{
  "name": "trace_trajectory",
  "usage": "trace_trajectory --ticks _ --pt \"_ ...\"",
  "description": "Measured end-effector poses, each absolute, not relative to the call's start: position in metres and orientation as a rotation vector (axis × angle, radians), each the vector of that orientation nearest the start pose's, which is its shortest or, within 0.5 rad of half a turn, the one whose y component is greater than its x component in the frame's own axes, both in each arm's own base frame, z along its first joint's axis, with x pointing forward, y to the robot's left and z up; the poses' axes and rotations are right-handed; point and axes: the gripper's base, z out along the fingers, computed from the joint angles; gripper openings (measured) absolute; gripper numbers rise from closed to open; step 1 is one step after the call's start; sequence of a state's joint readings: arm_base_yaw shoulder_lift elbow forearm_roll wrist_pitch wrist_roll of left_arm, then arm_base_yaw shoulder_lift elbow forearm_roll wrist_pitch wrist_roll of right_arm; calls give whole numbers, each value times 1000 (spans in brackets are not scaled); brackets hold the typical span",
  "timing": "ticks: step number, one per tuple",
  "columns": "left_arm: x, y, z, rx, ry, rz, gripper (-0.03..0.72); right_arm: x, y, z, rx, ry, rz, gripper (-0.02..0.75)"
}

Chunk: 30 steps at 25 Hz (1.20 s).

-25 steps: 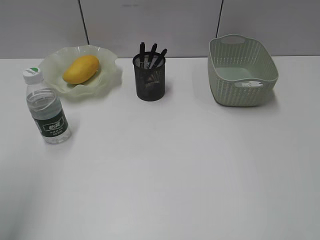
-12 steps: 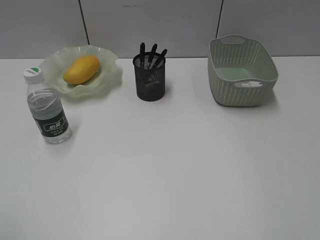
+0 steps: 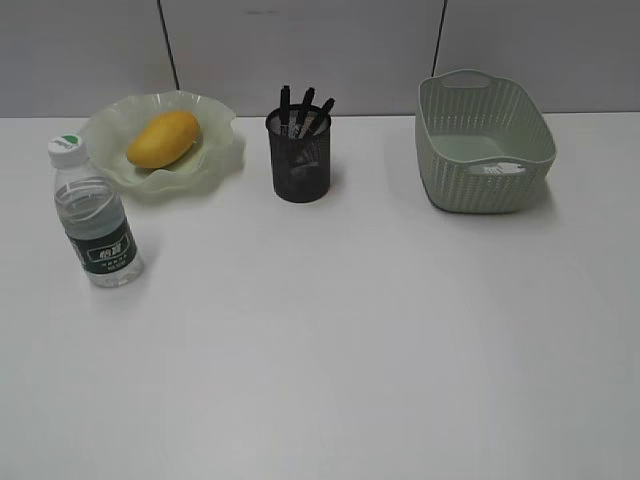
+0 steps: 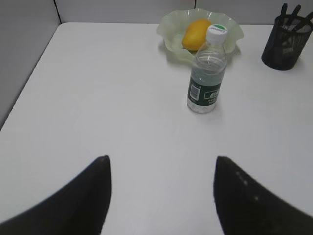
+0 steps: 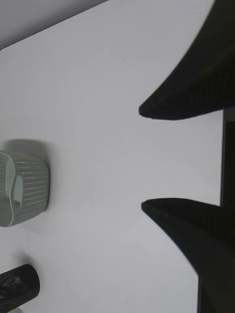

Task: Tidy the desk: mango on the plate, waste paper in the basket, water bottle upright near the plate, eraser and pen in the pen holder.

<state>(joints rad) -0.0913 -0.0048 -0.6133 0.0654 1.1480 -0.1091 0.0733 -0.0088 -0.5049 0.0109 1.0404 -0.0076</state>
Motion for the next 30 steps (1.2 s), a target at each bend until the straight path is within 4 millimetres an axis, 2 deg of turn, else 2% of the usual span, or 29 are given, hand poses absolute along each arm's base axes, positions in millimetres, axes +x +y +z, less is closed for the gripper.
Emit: trace_trajectory --ticks 11,30 --pt "-10 6 284 20 2028 -25 434 -6 0 280 -82 2009 55 417" --pt "-9 4 283 25 2024 -48 414 -6 0 280 -82 2009 55 417"
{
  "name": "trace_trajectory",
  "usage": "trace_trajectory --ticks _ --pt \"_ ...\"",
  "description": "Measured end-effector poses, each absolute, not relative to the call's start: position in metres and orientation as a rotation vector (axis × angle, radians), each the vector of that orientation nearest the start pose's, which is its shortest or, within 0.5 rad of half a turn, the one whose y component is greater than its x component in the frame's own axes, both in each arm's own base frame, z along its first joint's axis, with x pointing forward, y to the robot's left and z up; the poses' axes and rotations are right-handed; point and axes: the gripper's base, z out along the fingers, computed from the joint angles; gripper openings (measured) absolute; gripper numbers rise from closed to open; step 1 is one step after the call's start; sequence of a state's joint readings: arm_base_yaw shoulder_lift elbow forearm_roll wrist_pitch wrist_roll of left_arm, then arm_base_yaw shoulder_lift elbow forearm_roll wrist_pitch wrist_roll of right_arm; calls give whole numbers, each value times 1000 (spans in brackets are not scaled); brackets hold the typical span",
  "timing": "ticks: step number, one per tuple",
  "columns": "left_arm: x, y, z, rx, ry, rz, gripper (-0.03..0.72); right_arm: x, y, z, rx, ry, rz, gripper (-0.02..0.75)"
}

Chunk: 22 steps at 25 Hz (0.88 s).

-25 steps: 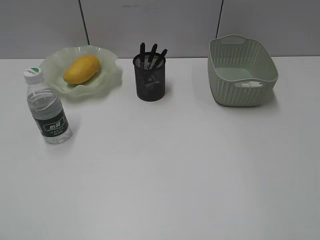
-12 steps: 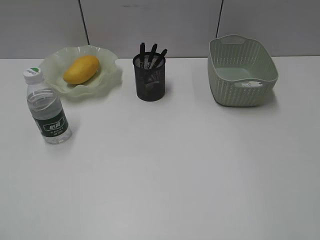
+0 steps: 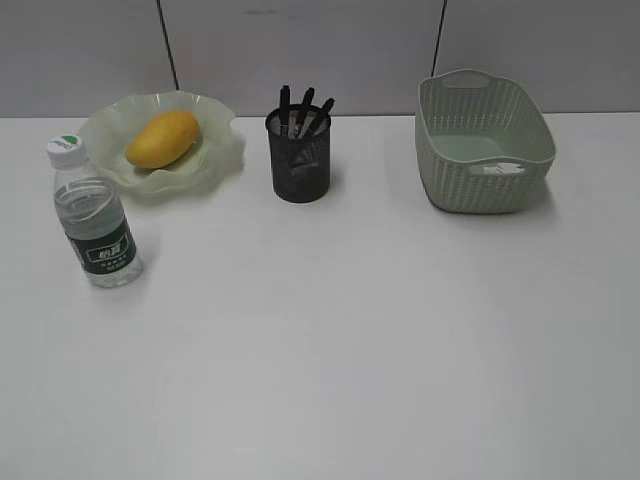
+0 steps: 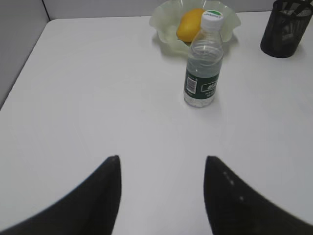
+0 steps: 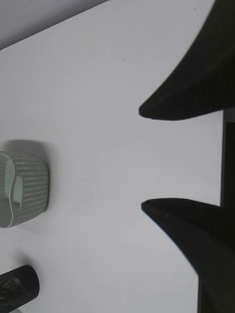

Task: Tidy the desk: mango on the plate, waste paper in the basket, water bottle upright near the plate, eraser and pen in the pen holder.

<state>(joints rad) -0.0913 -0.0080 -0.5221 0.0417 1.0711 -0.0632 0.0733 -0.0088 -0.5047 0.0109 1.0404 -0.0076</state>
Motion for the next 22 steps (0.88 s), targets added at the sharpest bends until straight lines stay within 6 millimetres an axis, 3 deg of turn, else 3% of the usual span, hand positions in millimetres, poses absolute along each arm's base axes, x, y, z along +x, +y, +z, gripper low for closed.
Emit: trace_trajectory --ticks 10,22 --pt "-9 2 282 27 2025 -73 412 -6 0 280 -82 2009 55 416" --pt "-9 2 283 39 2023 -83 344 -6 0 280 -82 2009 55 417"
